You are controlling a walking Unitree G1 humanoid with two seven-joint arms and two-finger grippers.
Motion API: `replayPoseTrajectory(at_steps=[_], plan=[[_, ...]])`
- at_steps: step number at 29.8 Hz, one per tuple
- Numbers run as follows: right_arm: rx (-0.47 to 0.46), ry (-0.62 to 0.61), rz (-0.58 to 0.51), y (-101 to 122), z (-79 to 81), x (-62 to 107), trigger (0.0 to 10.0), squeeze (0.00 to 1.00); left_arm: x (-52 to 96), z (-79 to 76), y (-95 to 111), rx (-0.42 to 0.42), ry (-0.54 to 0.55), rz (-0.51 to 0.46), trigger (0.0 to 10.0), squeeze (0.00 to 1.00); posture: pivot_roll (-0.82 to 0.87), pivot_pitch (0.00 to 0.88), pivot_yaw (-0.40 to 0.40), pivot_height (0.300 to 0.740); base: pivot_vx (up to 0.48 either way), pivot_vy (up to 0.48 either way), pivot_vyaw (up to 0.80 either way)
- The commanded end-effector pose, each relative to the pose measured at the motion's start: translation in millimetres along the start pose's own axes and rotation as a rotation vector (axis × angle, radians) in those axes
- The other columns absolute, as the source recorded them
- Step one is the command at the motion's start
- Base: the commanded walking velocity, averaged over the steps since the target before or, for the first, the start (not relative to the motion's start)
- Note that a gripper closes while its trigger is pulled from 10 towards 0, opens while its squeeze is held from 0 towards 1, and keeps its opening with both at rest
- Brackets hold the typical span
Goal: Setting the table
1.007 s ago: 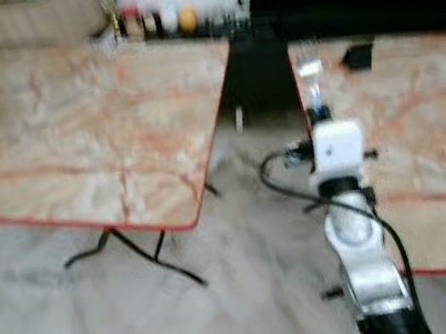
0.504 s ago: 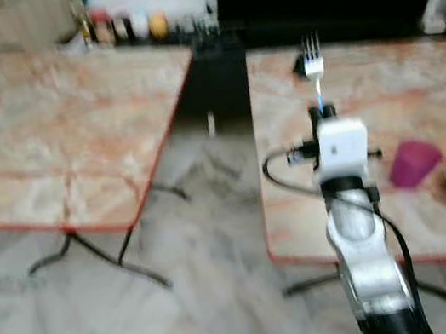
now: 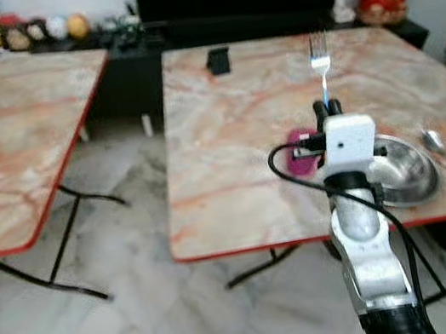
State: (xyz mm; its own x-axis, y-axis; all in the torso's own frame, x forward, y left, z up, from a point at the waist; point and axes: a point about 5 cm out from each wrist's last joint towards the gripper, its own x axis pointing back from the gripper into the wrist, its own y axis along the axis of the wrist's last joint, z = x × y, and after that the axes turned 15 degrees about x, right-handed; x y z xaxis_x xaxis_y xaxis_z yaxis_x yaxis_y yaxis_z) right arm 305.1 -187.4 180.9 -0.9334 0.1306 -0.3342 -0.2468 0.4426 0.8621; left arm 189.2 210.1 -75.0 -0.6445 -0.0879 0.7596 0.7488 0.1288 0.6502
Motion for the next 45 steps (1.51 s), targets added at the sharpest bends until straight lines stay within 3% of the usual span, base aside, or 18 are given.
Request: replayPoseTrajectory(at_steps=[1,7,15,21,35,45], plan=[[0.013,-0.020,-0.009,1.8,-7.4,-1.8,10.0,0.00,-2.2,-14.6,9.7,-0.004,-0.036,-0.047,10.0,0.00,0.06,0.000,-0.036,0.707,0.000,-0.322,0.00],[0.019,-0.015,-0.011,2.0,-7.6,-1.8,10.0,0.00,-1.2,-9.9,3.4,-0.005,-0.027,-0.023,10.0,0.00,0.05,0.000,-0.032,0.707,0.000,-0.323,0.00],[0.059,-0.001,-0.028,3.9,-7.8,-1.4,10.0,0.00,3.9,7.3,-13.6,-0.006,0.005,0.044,10.0,0.00,0.05,0.000,-0.028,0.707,0.000,-0.324,0.00],[0.042,0.008,-0.029,4.3,-5.5,-0.8,10.0,0.00,4.2,7.8,-15.8,-0.011,0.010,0.055,10.0,0.00,0.05,0.000,-0.029,0.707,0.000,-0.323,0.63],[0.033,0.001,-0.025,4.6,-7.4,-1.2,10.0,0.00,4.3,4.6,-20.5,-0.013,0.019,0.083,10.0,0.00,0.04,0.000,-0.029,0.707,0.000,-0.322,0.00],[0.017,-0.031,0.003,0.9,-11.5,-1.6,10.0,0.00,6.9,13.7,-26.5,-0.001,0.040,0.114,10.0,0.00,0.05,0.000,-0.021,0.707,0.000,-0.062,0.00]])
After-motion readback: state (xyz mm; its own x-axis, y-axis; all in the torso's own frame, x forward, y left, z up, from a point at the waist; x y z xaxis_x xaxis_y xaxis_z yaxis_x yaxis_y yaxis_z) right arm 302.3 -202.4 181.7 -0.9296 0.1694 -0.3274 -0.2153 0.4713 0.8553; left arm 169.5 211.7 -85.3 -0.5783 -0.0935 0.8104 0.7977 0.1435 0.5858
